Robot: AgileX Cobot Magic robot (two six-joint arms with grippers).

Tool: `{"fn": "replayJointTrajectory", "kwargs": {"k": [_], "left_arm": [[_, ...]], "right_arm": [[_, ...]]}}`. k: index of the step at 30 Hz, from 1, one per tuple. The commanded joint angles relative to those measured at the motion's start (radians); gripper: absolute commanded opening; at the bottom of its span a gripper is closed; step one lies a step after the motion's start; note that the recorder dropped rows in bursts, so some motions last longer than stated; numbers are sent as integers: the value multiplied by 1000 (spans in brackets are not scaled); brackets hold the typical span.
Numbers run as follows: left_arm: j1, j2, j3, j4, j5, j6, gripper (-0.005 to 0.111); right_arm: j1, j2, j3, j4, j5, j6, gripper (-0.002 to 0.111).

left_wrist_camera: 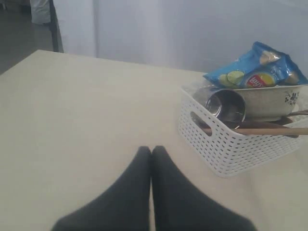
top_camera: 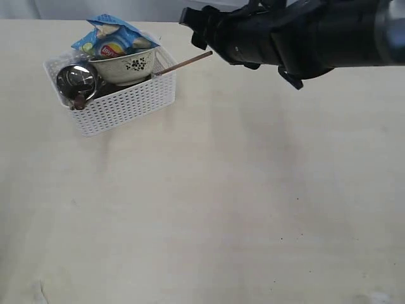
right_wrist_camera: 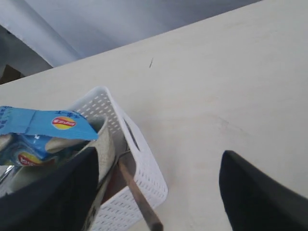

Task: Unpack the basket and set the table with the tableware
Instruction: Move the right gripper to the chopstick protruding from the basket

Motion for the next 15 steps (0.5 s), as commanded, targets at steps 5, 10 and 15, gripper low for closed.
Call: {"fn": "replayJointTrajectory", "kwargs": {"k": [5,10,15], "left_arm": [[-3,-2,2,1,-4,2,0],[-3,-2,2,1,-4,2,0],[-3,-2,2,1,-4,2,0]], "right_arm": [[24,7,-18,-5,-5,53,67],[65,7,1,-5,-47,97,67],[113,7,14,-5,-135,118,67]]}}
